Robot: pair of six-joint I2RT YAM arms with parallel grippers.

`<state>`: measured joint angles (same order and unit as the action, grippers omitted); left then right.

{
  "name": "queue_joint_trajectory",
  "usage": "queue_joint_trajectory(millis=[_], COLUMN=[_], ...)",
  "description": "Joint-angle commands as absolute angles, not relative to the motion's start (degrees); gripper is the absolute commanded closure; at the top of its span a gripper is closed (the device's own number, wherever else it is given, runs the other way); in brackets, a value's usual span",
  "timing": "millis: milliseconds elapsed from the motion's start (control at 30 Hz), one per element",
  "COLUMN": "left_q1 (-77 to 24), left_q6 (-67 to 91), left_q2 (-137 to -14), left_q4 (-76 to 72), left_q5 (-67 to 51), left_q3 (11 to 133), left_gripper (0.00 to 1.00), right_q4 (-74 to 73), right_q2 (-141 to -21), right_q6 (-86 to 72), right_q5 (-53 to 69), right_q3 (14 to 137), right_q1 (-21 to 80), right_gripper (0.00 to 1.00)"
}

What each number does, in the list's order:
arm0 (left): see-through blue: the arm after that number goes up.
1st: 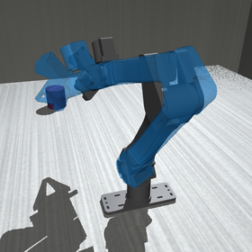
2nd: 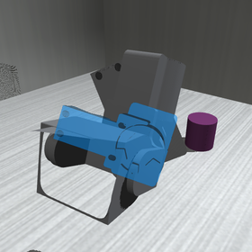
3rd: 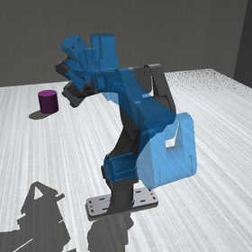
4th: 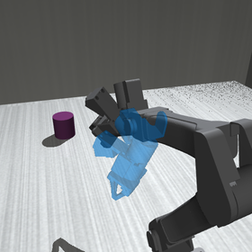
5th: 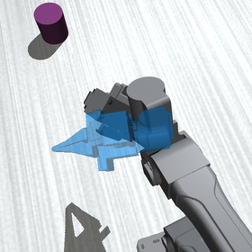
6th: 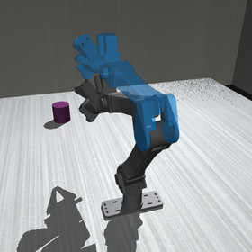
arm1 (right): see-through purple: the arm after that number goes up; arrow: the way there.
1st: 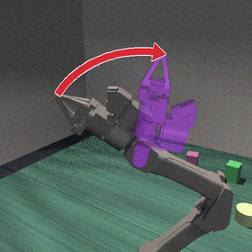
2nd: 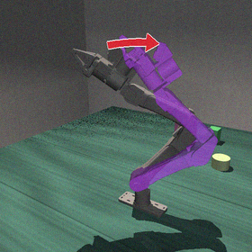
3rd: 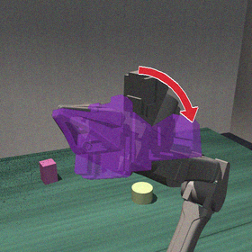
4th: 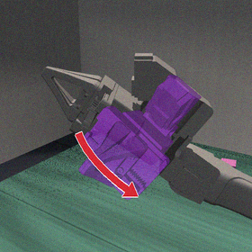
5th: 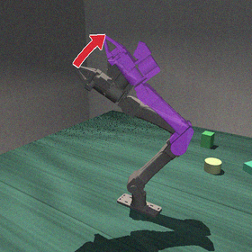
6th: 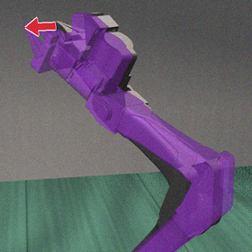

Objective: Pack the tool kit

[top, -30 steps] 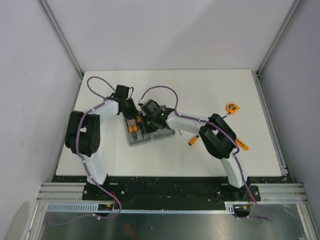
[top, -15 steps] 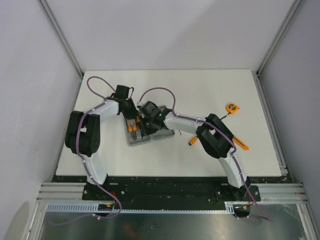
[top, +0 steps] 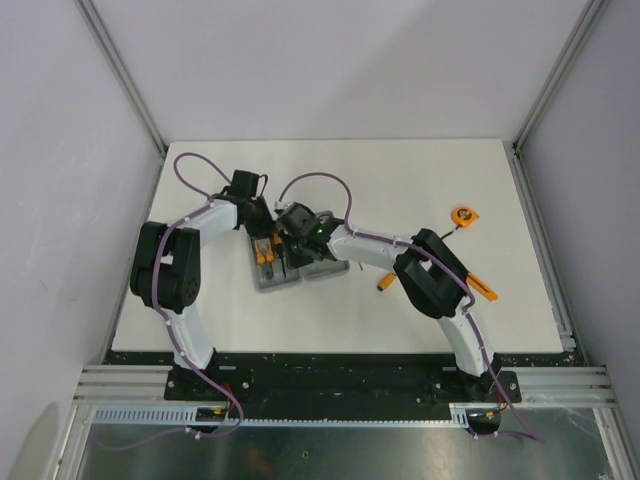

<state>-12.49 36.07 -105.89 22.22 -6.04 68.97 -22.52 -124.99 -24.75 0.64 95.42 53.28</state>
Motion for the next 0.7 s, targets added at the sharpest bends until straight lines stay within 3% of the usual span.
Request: queue_joint_trajectory(millis=[0,433,667], left_q1=[-12.84,-12.88,-12.75], left_q6=[36.22,36.15,36.2], left_q2=[-106.73,-106.98,-107.3], left_q4=[23.53,23.94,23.99], left_q5=[-4.1,-3.94,-3.85], left_q3=[69.1,69.41,69.39], left_gripper=[0.73,0.73,0.73], right_q4=[-20.37,-21.99,-23.47], right_q2=[-120.56,-123.98,-125.78], right_q6=[-24.08,-22.66,-22.93], right_q5=[-2.1,1.95,1.66], right_q3=[95.66,98.28,98.59], right_q1=[53.82,54.8,54.84], right_gripper=[0.83,0.85,0.91])
